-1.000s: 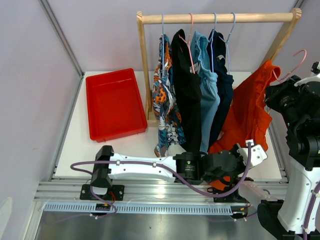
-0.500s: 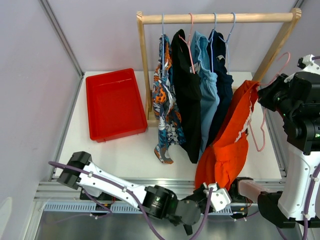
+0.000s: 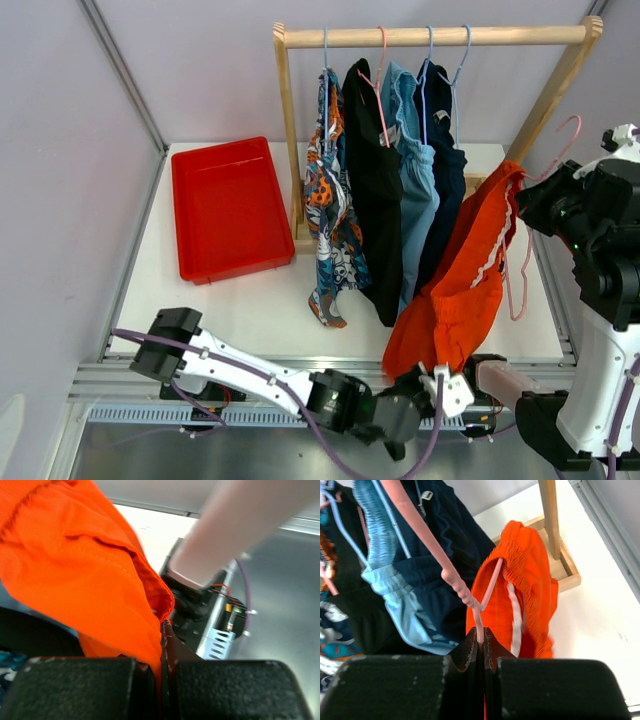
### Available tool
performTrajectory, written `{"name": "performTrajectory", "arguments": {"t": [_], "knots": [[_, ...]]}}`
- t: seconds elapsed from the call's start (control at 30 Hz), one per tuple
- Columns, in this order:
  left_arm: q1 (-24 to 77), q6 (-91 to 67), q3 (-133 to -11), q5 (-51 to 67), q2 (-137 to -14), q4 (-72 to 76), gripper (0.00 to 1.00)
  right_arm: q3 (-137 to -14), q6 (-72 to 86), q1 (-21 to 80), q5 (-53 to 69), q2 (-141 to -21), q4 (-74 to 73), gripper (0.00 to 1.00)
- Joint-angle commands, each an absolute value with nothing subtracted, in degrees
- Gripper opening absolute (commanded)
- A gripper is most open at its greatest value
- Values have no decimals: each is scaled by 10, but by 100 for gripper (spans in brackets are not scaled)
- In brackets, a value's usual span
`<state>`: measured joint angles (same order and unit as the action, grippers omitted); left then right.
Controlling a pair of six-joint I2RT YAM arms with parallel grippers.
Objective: Remove the shorts from the hanger
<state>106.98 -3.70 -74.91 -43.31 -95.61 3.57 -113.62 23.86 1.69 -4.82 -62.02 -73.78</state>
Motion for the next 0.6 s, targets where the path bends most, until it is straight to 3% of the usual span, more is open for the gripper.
{"name": "performTrajectory", "arguments": {"t": [0.0,0.1,0.2,0.3,0.43,0.53,0.57], "knots": [[993,-2,-769,-396,-966,68,0,-1147,261,13,-22,-584,-716,0],[955,-2,-781,-395,-990,55,0,-1147,267,14,-7,-561,-749,0],[910,-4,-837,-397,-1019,24,0,-1115,291,13,87,-539,-781,0],[861,-10,-962,-378,-1056,-56,0,-1050,316,13,130,-491,-777,0],[835,-6,-1095,-365,-1089,-127,0,-1075,300,14,102,-498,-785,0],[852,-38,-1058,-364,-1054,-135,0,-1135,270,16,79,-553,-771,0],[860,-52,-985,-377,-1035,-127,0,-1153,264,16,75,-568,-753,0]]}}
